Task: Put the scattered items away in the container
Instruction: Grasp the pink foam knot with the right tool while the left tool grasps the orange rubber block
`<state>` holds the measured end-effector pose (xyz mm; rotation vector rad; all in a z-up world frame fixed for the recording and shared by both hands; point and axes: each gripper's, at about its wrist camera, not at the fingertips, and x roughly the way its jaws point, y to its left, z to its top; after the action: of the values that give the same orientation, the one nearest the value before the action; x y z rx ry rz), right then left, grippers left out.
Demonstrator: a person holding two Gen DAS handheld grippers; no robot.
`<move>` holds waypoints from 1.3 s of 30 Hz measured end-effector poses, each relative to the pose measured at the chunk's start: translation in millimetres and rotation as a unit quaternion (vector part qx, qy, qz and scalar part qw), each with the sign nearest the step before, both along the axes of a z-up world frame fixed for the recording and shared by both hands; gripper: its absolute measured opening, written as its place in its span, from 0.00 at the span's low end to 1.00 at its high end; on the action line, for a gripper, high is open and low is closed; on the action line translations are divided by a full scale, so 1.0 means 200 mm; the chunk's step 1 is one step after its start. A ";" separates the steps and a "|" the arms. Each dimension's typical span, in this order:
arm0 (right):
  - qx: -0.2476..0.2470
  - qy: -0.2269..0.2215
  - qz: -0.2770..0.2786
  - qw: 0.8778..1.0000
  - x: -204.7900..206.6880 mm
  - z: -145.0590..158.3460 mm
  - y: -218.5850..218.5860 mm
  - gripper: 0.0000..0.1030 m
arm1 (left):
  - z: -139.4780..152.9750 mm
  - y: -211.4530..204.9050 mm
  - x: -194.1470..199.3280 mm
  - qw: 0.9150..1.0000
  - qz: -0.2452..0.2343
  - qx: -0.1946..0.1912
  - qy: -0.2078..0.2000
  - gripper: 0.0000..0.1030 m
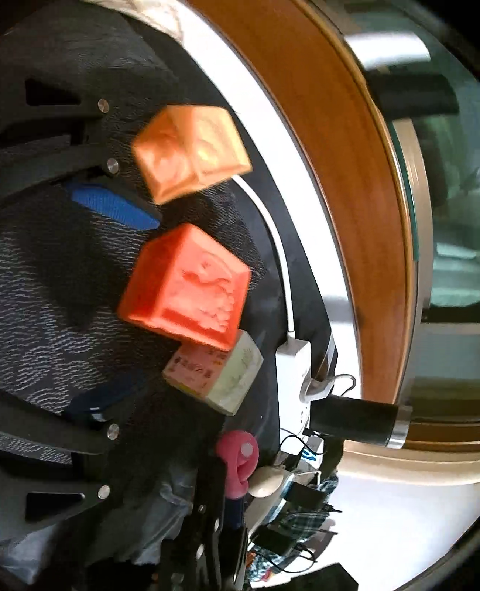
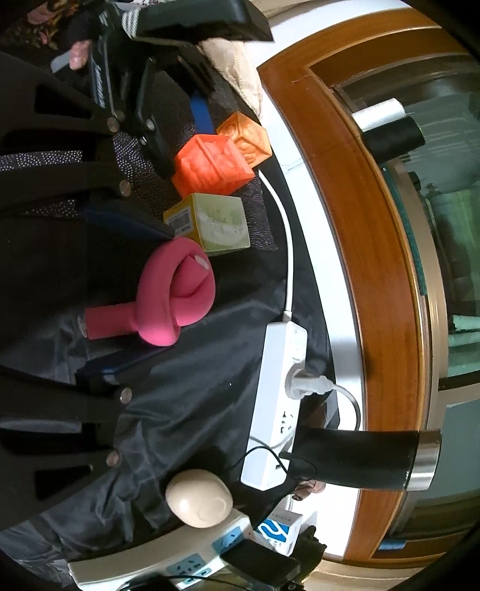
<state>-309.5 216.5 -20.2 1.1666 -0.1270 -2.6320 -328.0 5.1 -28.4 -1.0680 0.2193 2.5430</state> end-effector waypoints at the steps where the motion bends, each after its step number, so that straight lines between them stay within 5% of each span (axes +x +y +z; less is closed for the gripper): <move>1: 0.001 0.000 0.001 1.000 0.00 0.00 0.00 0.58 | 0.00 0.01 -0.02 1.000 -0.002 -0.002 0.002 0.77; 8: 0.003 0.004 0.006 1.000 0.00 0.00 -0.01 0.58 | -0.03 0.05 -0.10 1.000 -0.007 -0.008 -0.012 0.76; 11: 0.002 0.009 0.003 1.000 0.01 0.01 -0.01 0.58 | -0.03 0.04 -0.09 1.000 0.016 -0.011 -0.011 0.60; 17: -0.007 0.019 -0.002 1.000 0.01 0.03 0.02 0.58 | -0.01 -0.05 -0.01 0.998 0.059 0.024 -0.021 0.54; 31: -0.023 0.034 0.007 0.999 0.04 0.04 0.01 0.58 | 0.17 -0.17 0.54 0.991 0.132 0.023 0.016 0.54; 39: -0.065 0.023 0.018 0.997 0.14 0.07 -0.09 0.58 | 0.32 -0.44 0.92 0.976 0.209 0.042 0.043 0.54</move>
<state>-281.5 198.9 -6.2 1.0538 -0.2627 -2.5751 -144.8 -83.6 36.5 -1.0629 -0.1039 2.9418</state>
